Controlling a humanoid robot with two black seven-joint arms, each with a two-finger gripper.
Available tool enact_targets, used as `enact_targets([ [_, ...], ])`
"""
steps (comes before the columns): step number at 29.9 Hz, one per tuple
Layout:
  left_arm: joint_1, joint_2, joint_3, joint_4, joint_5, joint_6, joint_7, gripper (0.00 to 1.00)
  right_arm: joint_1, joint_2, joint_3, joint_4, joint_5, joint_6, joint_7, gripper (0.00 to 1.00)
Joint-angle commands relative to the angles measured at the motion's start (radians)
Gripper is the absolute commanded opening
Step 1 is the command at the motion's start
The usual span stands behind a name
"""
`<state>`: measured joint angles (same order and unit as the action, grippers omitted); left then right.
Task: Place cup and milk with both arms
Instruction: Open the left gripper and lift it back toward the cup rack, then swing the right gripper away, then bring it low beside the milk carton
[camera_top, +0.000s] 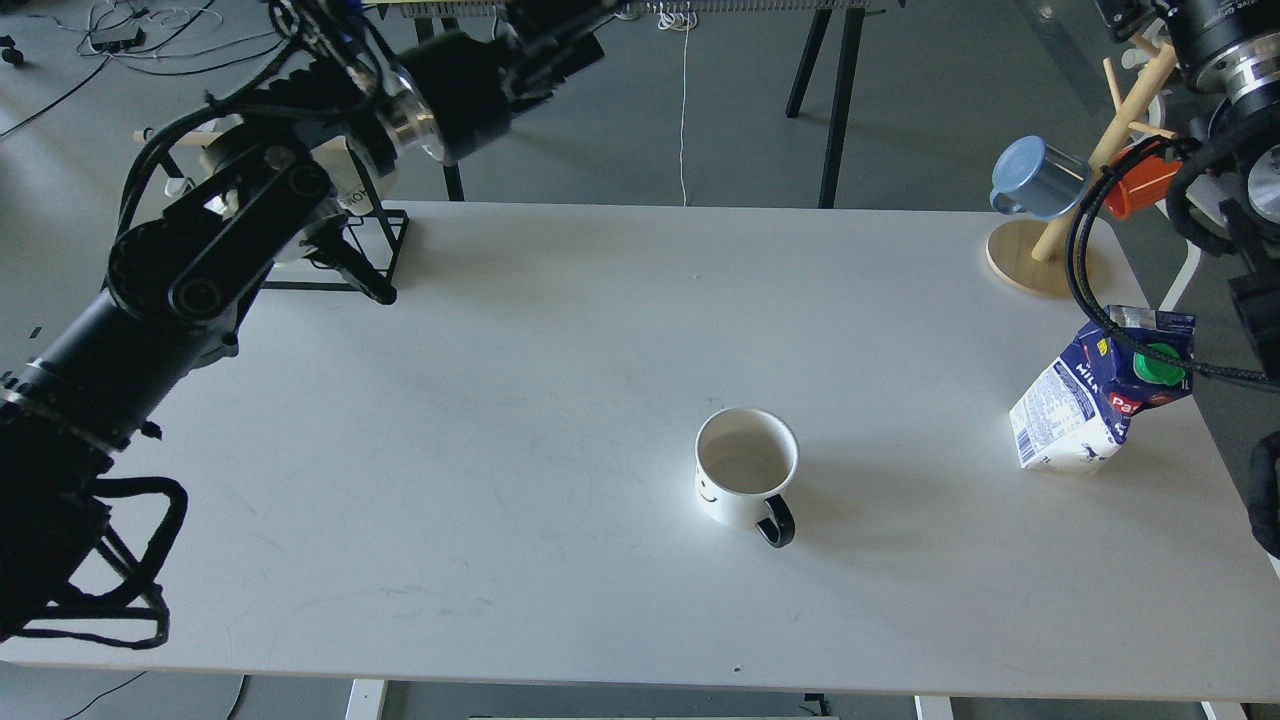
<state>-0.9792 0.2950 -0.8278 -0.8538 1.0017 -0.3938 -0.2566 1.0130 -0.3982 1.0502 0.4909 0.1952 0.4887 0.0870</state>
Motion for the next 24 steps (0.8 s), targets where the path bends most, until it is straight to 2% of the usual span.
enact_targets([
  [1, -0.018, 0.009, -0.017, 0.133, -0.349, 0.007, 0.003, 0.99, -0.033, -0.008, -0.001, 0.012, 0.001, 0.000, -0.001, 0.99],
  [4, -0.053, 0.026, -0.016, 0.200, -0.581, 0.003, 0.013, 0.99, -0.082, -0.020, 0.001, 0.053, 0.003, 0.000, -0.009, 0.99],
  [9, -0.058, 0.030, -0.010, 0.263, -0.891, -0.007, 0.017, 0.99, -0.230, -0.105, 0.019, 0.253, 0.010, 0.000, -0.010, 0.99],
  [11, -0.053, 0.026, -0.008, 0.307, -0.958, -0.007, 0.043, 0.99, -0.290, -0.131, 0.027, 0.319, 0.036, 0.000, -0.010, 0.99],
  [13, -0.050, 0.016, -0.010, 0.340, -0.995, -0.005, 0.094, 0.99, -0.345, -0.157, 0.037, 0.366, 0.065, 0.000, -0.010, 0.99],
  [15, -0.047, -0.002, -0.016, 0.343, -1.019, 0.000, 0.118, 0.99, -0.393, -0.198, 0.063, 0.396, 0.111, 0.000, -0.012, 0.99],
  [20, -0.039, -0.034, -0.017, 0.343, -1.049, 0.003, 0.120, 0.99, -0.441, -0.301, 0.073, 0.426, 0.251, 0.000, -0.013, 0.99],
  [24, -0.041, -0.036, -0.019, 0.343, -1.051, 0.003, 0.122, 0.99, -0.487, -0.356, 0.076, 0.454, 0.271, 0.000, -0.012, 0.99],
])
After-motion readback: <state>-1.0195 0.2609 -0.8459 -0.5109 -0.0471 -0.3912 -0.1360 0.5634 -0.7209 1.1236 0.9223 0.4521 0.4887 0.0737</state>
